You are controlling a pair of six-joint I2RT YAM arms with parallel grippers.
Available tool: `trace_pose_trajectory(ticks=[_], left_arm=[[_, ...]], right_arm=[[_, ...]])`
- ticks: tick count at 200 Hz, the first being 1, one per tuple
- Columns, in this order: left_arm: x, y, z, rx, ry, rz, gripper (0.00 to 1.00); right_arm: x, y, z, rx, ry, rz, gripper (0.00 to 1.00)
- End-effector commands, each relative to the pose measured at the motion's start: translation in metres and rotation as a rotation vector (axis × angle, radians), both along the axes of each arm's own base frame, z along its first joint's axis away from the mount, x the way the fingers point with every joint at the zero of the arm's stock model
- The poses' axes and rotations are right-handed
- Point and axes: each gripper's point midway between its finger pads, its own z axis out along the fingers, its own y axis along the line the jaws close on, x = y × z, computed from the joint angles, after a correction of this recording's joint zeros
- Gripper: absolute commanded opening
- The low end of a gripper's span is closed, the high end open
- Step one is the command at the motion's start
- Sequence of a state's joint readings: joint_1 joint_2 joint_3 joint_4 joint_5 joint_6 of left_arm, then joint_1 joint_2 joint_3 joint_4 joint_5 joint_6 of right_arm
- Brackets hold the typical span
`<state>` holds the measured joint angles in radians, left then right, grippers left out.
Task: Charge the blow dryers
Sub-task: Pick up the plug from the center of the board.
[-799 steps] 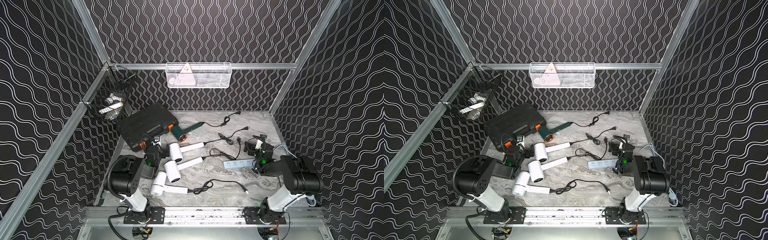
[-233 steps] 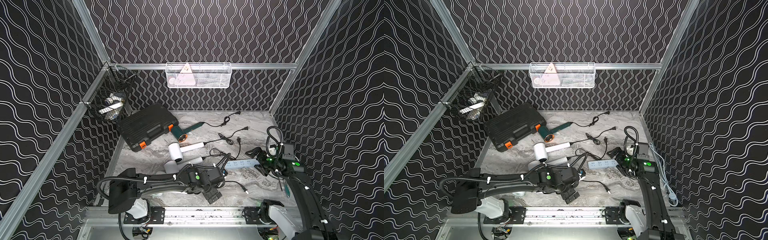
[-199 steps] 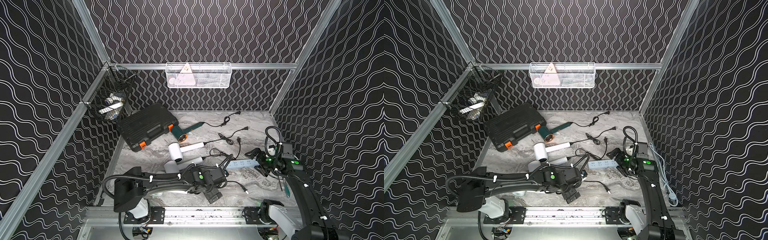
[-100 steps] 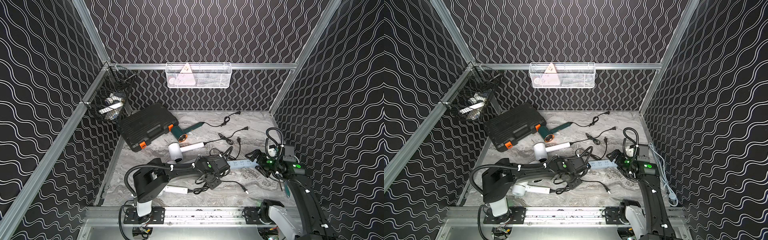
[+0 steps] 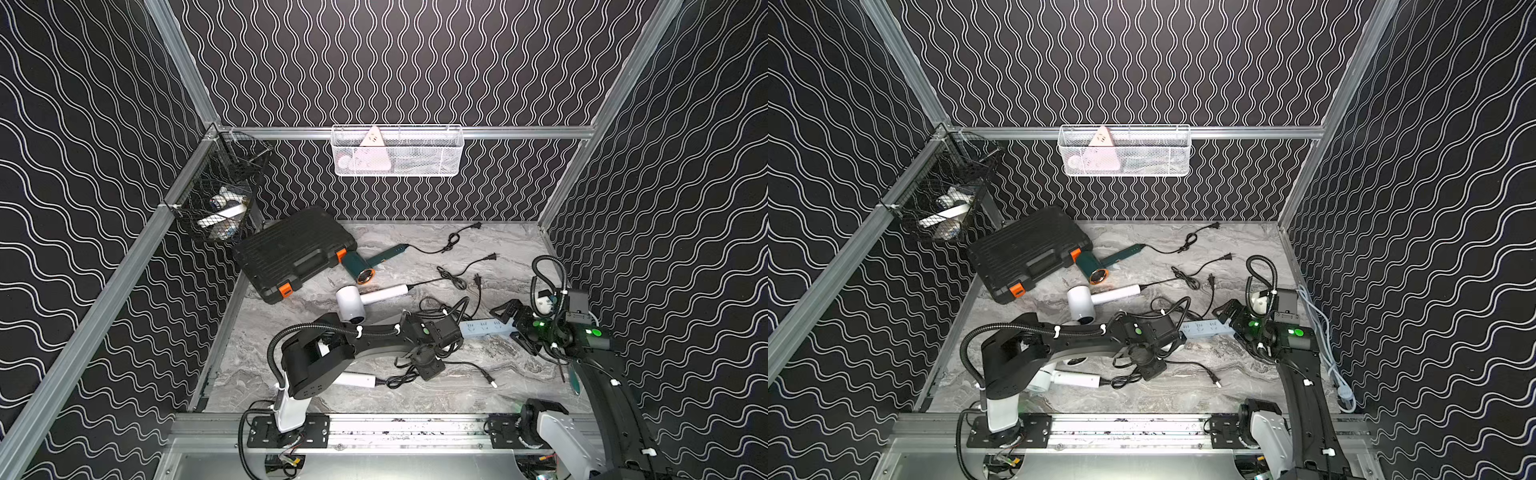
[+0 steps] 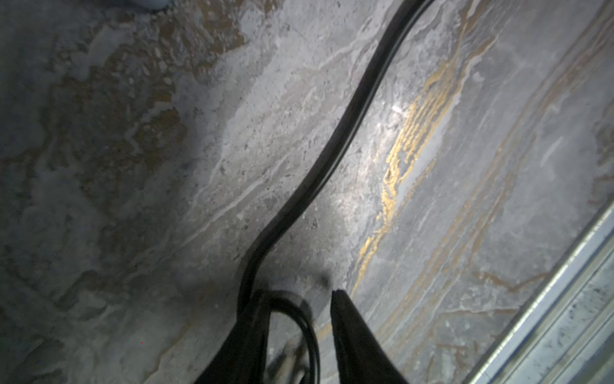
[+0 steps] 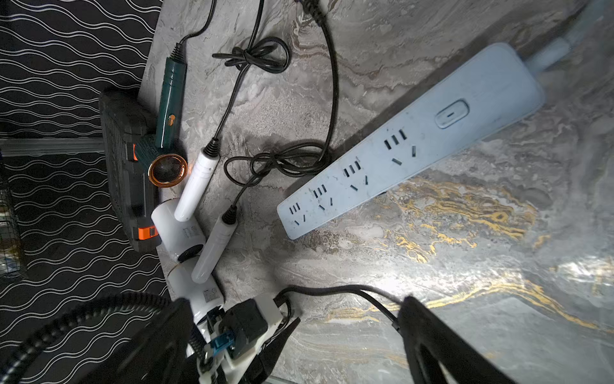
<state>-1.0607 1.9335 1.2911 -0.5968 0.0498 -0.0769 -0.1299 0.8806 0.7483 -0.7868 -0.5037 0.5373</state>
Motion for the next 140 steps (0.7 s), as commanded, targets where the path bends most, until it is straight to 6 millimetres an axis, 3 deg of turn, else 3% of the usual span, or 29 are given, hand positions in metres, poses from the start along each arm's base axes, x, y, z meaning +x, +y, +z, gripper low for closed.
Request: trace_pose_trajectory(ticks=[1, 64, 140], left_arm=[[0.006, 0.002, 0.001, 0.015, -0.032, 0.005, 0.38], [0.012, -0.012, 0.018, -0.034, -0.054, -0.004, 0.41], [0.012, -0.006, -0.010, 0.039, -0.030, -0.003, 0.39]], right_arm=[[-0.002, 0.000, 0.001, 0.000, -0.001, 0.001, 1.00], [-0.003, 0.001, -0.001, 0.004, 0.001, 0.003, 1.00], [-0.004, 0.002, 0.001, 0.005, -0.004, 0.006, 1.00]])
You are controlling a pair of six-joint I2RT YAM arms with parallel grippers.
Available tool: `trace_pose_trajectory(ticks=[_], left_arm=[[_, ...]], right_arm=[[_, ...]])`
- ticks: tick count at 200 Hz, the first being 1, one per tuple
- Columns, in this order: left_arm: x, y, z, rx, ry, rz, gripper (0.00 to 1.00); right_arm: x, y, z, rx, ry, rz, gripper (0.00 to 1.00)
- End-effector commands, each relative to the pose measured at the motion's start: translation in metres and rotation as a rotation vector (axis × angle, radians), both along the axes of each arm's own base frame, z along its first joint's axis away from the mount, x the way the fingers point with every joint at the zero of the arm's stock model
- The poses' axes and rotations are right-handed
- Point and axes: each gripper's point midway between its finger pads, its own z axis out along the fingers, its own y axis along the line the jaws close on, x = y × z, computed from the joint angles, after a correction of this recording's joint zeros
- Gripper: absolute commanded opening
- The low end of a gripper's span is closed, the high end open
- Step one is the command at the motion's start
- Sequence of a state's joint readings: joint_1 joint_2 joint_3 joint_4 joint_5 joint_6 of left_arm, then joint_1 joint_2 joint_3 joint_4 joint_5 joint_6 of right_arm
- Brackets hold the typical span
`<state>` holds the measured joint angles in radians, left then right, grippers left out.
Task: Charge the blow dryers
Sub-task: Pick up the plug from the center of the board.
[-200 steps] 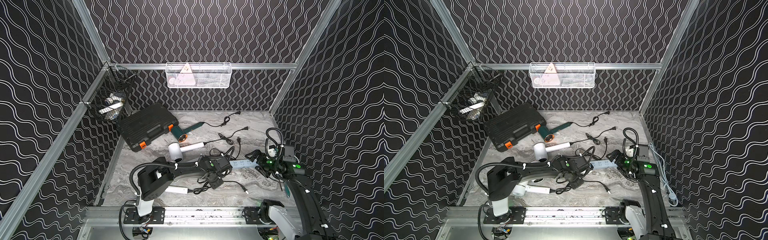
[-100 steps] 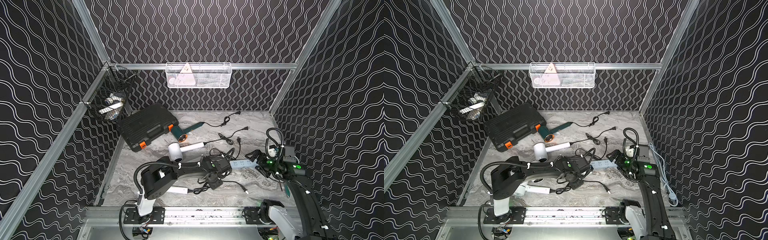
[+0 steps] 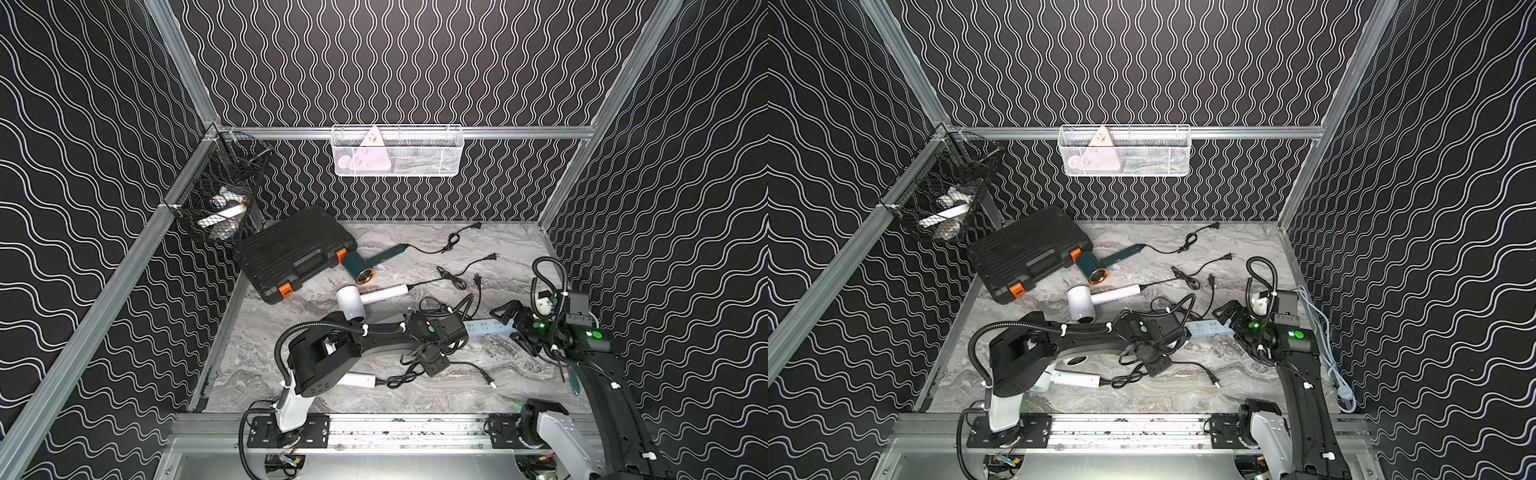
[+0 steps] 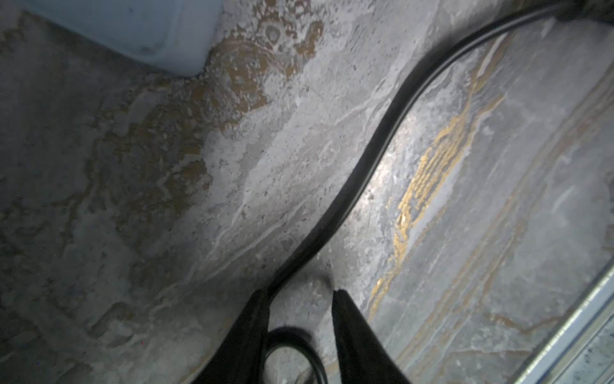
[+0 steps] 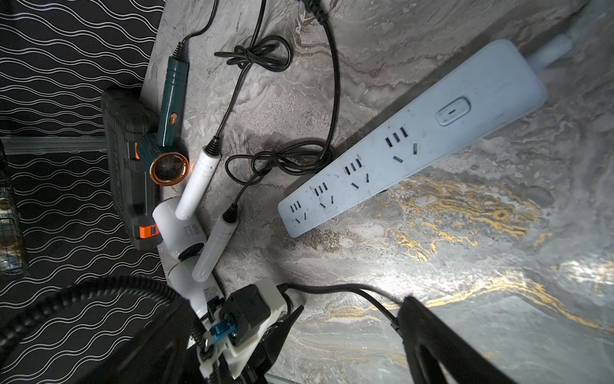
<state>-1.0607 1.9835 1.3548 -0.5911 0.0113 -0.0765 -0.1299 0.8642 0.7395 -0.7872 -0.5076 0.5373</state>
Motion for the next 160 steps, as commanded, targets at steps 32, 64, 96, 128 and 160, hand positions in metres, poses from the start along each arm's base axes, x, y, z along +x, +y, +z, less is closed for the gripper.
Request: trace_pose_trajectory(ticks=[32, 64, 96, 128, 160], left_arm=[[-0.003, 0.010, -0.015, 0.053, 0.013, -0.014, 0.36], [-0.002, 0.013, -0.013, 0.055, 0.000, -0.012, 0.26], [-0.001, 0.013, -0.007, 0.055, -0.014, -0.021, 0.11], [0.002, 0.014, 0.006, 0.047, -0.038, -0.027, 0.06], [0.008, 0.017, 0.024, 0.050, -0.080, -0.039, 0.01]], right_arm=[[-0.002, 0.001, 0.001, 0.003, 0.004, 0.007, 1.00], [-0.003, 0.002, 0.000, 0.005, 0.005, 0.006, 1.00], [-0.003, 0.002, 0.000, 0.007, 0.007, 0.006, 1.00], [-0.003, 0.002, -0.001, 0.005, 0.008, 0.005, 1.00], [-0.004, 0.001, 0.001, 0.004, 0.007, 0.005, 1.00]])
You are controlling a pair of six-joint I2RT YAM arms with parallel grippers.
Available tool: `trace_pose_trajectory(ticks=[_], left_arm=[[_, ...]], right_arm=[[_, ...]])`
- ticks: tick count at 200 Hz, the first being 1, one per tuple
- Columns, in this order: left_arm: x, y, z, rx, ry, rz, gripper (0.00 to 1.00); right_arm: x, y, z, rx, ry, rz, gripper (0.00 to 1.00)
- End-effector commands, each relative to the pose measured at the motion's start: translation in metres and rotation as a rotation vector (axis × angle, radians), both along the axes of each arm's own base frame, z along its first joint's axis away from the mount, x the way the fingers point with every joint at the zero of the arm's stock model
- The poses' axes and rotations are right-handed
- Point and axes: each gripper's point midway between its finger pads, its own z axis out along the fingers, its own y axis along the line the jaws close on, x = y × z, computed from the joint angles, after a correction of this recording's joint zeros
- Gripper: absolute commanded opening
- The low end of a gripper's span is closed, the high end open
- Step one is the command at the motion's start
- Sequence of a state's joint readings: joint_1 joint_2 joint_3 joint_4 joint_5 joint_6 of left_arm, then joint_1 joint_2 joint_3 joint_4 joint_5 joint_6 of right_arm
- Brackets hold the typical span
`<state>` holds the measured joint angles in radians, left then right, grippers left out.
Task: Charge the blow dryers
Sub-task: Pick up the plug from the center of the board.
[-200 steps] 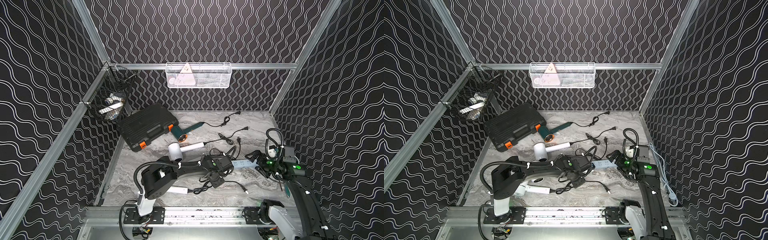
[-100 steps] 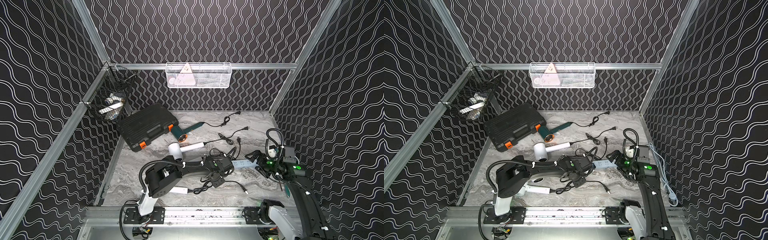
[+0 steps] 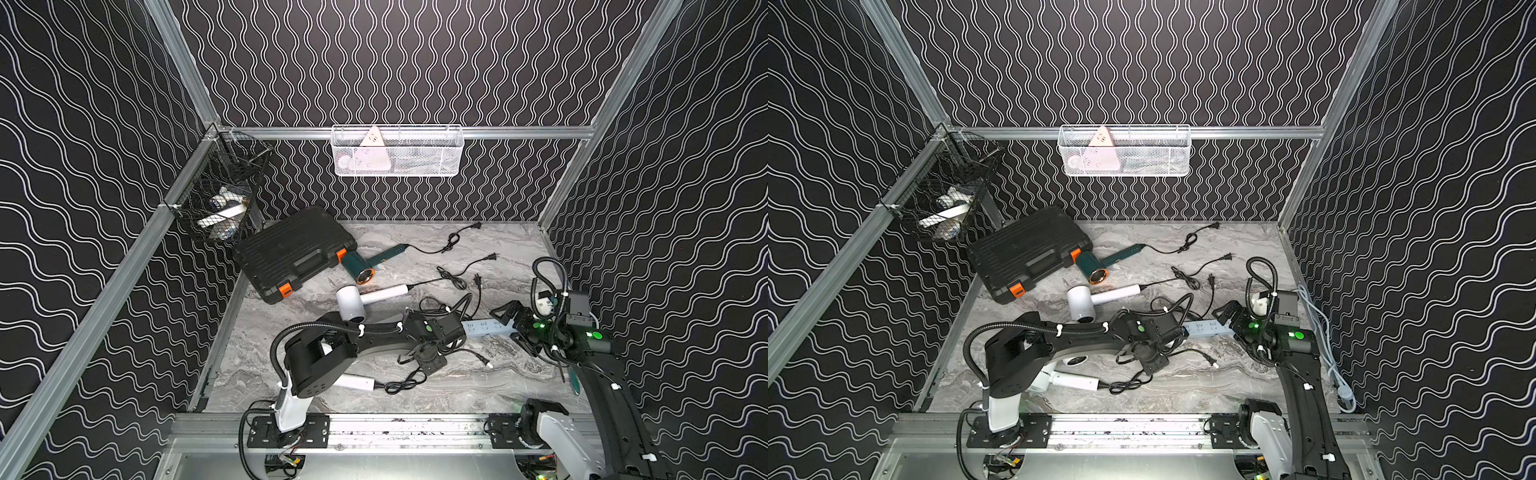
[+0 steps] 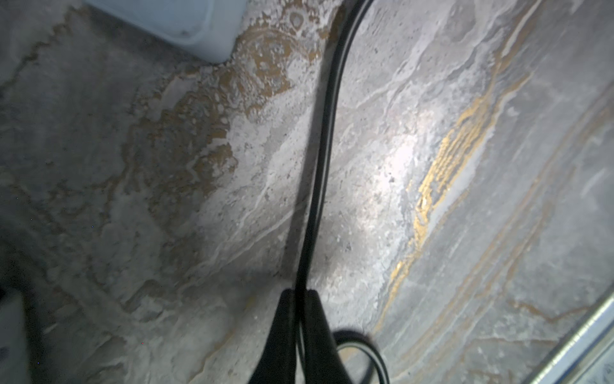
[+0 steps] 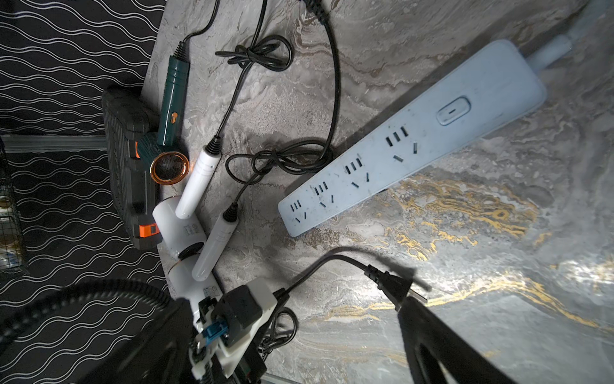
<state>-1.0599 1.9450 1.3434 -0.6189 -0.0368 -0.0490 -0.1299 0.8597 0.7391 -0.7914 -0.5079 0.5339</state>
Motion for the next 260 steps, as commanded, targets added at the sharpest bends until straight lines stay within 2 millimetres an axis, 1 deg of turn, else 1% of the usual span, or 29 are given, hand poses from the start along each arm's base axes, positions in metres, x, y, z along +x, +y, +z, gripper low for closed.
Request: trace_pose_trajectory(ticks=[1, 36, 60, 88, 108, 133, 136, 138, 145, 147, 151, 157, 161, 165, 180, 199, 219, 247, 260], left_arm=[[0.004, 0.006, 0.015, 0.023, -0.035, -0.026, 0.00], [0.009, 0.012, 0.041, -0.002, -0.080, -0.027, 0.00], [0.010, 0.018, 0.056, -0.013, -0.106, -0.025, 0.00], [0.009, 0.030, 0.069, -0.012, -0.128, -0.024, 0.00], [0.006, 0.038, 0.079, -0.017, -0.136, -0.024, 0.00], [0.001, 0.046, 0.086, -0.039, -0.132, -0.014, 0.00], [0.000, 0.047, 0.086, -0.043, -0.126, -0.013, 0.00], [0.000, 0.047, 0.085, -0.044, -0.121, -0.011, 0.04], [-0.002, 0.048, 0.082, -0.044, -0.105, -0.007, 0.24], [-0.002, 0.049, 0.081, -0.042, -0.099, -0.005, 0.28], [-0.003, 0.049, 0.078, -0.037, -0.085, -0.003, 0.40], [-0.005, 0.051, 0.072, -0.026, -0.067, 0.000, 0.55], [-0.005, 0.052, 0.068, -0.017, -0.053, 0.006, 0.61], [-0.005, 0.053, 0.063, -0.008, -0.039, 0.011, 0.64], [-0.008, 0.056, 0.046, 0.029, 0.001, 0.028, 0.66], [-0.008, 0.056, 0.032, 0.043, 0.030, 0.049, 0.67], [-0.002, 0.053, 0.024, 0.030, 0.046, 0.072, 0.67], [0.010, 0.047, 0.019, 0.002, 0.069, 0.096, 0.67], [0.013, 0.044, 0.015, -0.008, 0.088, 0.101, 0.66]], right_arm=[[-0.003, 0.001, 0.000, 0.005, 0.009, 0.003, 1.00], [-0.004, 0.001, 0.001, 0.006, 0.011, 0.002, 1.00], [-0.005, 0.002, 0.002, 0.006, 0.010, 0.004, 1.00], [-0.005, 0.002, 0.005, 0.007, -0.002, 0.004, 1.00], [-0.006, 0.006, 0.007, 0.023, -0.016, 0.023, 1.00], [-0.008, 0.008, 0.004, 0.023, -0.003, 0.035, 1.00], [-0.008, 0.008, 0.003, 0.021, 0.001, 0.037, 1.00], [-0.008, 0.008, 0.004, 0.019, -0.001, 0.038, 1.00], [-0.008, 0.009, 0.003, 0.016, 0.002, 0.041, 1.00], [-0.008, 0.009, 0.003, 0.017, 0.004, 0.043, 1.00], [-0.008, 0.009, 0.002, 0.018, 0.007, 0.044, 1.00], [-0.008, 0.010, 0.002, 0.018, 0.007, 0.047, 1.00], [-0.008, 0.011, 0.003, 0.018, 0.006, 0.051, 1.00], [-0.008, 0.011, 0.002, 0.019, 0.008, 0.052, 1.00], [-0.008, 0.011, 0.001, 0.018, 0.011, 0.050, 1.00], [-0.009, 0.012, -0.002, 0.023, 0.017, 0.050, 1.00], [-0.009, 0.013, -0.003, 0.028, 0.018, 0.051, 1.00], [-0.009, 0.013, -0.005, 0.026, 0.020, 0.058, 1.00], [-0.009, 0.013, -0.005, 0.027, 0.020, 0.059, 1.00]])
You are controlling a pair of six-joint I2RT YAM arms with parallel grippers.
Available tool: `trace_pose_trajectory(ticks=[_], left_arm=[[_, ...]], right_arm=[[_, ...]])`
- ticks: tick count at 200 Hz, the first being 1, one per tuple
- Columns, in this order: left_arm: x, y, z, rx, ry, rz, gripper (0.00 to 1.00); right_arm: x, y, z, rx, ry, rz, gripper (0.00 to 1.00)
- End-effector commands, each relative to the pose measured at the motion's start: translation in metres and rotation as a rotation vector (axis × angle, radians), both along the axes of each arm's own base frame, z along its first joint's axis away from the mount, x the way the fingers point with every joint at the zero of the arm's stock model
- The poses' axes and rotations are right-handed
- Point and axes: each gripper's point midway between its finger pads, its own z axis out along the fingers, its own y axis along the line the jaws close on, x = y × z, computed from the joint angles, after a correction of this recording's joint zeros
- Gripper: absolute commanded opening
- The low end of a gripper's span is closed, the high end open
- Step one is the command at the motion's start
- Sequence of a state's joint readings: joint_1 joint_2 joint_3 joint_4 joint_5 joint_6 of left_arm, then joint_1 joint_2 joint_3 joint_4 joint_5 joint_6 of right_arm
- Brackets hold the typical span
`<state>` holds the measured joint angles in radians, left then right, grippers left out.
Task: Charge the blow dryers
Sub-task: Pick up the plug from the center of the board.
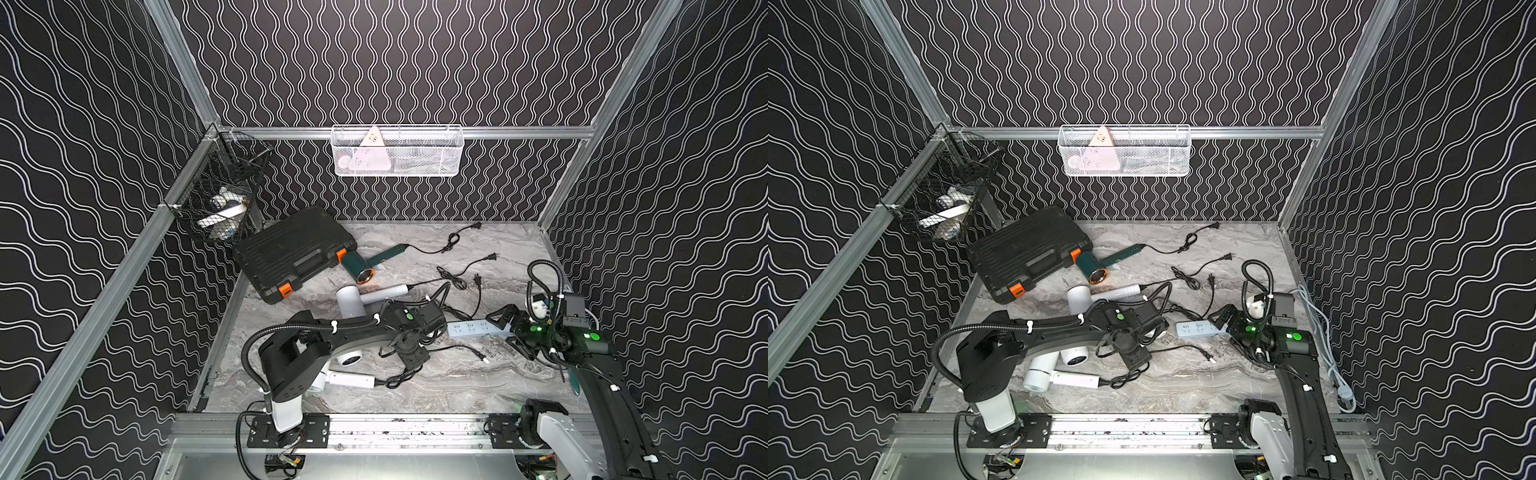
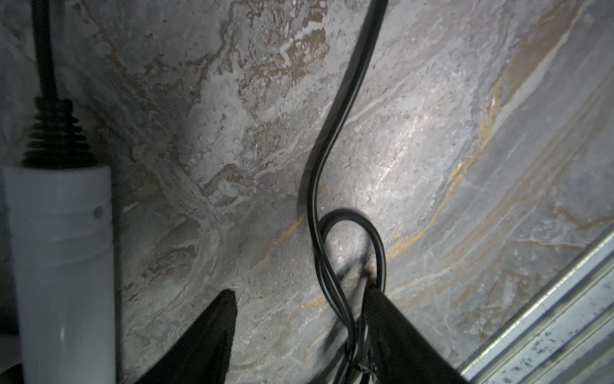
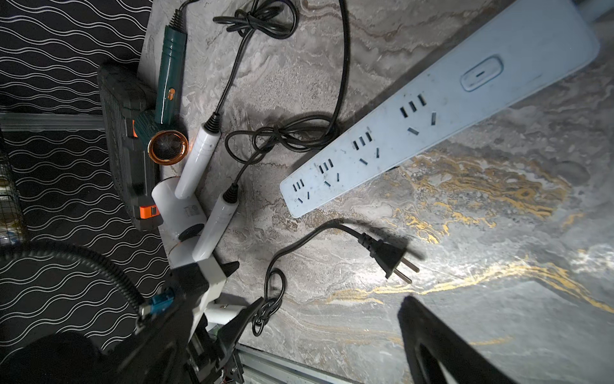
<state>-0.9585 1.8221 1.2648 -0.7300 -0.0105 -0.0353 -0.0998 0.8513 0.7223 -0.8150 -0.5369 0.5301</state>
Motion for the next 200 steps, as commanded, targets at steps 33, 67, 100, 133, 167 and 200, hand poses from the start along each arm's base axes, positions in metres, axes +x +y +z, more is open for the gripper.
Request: trace_pose_trajectory(ticks=[33, 67, 100, 133, 167, 200], left_arm=[[0.007, -0.016, -0.013, -0.052, 0.073, 0.029, 0.61], [0.008, -0.016, -0.024, -0.031, 0.087, 0.049, 0.56], [0.011, -0.016, -0.033, -0.012, 0.088, 0.079, 0.51], [0.012, -0.014, -0.040, 0.004, 0.091, 0.102, 0.50], [0.009, -0.016, -0.043, -0.008, 0.108, 0.116, 0.33], [0.005, -0.016, -0.043, -0.020, 0.123, 0.111, 0.14]], right_arm=[[0.002, 0.001, 0.000, 0.001, -0.008, 0.010, 1.00], [0.001, 0.001, 0.000, 0.001, -0.011, 0.010, 1.00], [0.001, 0.001, 0.001, 0.001, -0.015, 0.013, 1.00], [0.001, 0.002, 0.002, 0.002, -0.017, 0.014, 1.00], [0.000, 0.001, 0.001, 0.000, -0.018, 0.010, 1.00], [0.000, 0.001, 0.000, -0.002, -0.015, 0.008, 1.00]])
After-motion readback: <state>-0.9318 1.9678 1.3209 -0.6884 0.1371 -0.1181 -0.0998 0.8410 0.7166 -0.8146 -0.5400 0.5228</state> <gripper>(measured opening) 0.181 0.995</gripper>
